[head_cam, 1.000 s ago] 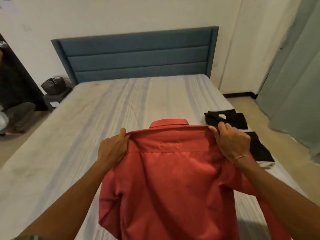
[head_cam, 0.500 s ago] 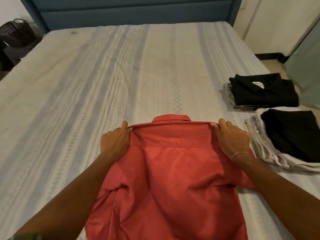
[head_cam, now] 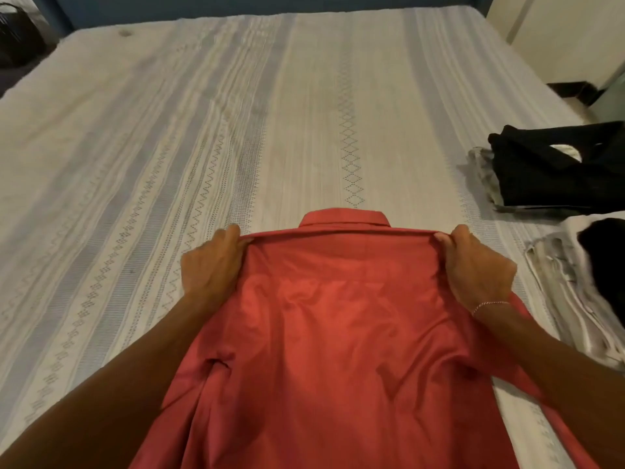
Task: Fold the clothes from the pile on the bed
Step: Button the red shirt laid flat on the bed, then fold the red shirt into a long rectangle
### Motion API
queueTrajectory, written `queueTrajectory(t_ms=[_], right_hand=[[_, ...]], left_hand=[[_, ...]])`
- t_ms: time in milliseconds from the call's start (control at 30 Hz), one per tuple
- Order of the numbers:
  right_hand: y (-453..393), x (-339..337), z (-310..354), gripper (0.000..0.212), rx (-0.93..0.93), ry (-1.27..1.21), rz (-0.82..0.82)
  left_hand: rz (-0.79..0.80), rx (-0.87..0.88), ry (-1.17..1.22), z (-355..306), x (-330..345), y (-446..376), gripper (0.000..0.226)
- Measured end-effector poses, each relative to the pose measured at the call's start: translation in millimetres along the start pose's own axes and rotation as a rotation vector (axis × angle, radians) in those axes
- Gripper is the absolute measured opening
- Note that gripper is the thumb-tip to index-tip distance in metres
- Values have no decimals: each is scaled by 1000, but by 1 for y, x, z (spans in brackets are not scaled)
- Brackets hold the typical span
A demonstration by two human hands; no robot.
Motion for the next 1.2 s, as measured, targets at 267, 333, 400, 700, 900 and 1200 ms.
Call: queueTrajectory(t_ms=[267, 333, 400, 700, 900, 1200], right_hand=[[-2, 49, -7, 54, -123, 152, 244], [-4, 54, -8, 53, -84, 119, 281], [-5, 56, -12, 50, -50, 77, 321], [22, 35, -7, 67, -29, -119, 461], [116, -16, -6, 43, -138, -171, 70], [259, -12, -54, 34, 260, -234, 209]], left_hand=[[328, 2, 17, -3, 47, -3, 34], [310, -49, 106, 2, 47, -6, 34], [281, -81, 123, 2, 44, -8, 37], [42, 84, 71, -88, 4, 36, 37], [183, 497, 213, -200, 12, 125, 40], [370, 597, 216, -289, 22, 197, 62]])
Point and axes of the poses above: each hand's wrist, its own y-axis away from the middle knuckle, its own x-axis out of the palm, z = x × y, the point moved 5 cm from there along -y, towards the middle knuckle, and after that the axes turned 7 degrees about z, right-handed, at the moved point
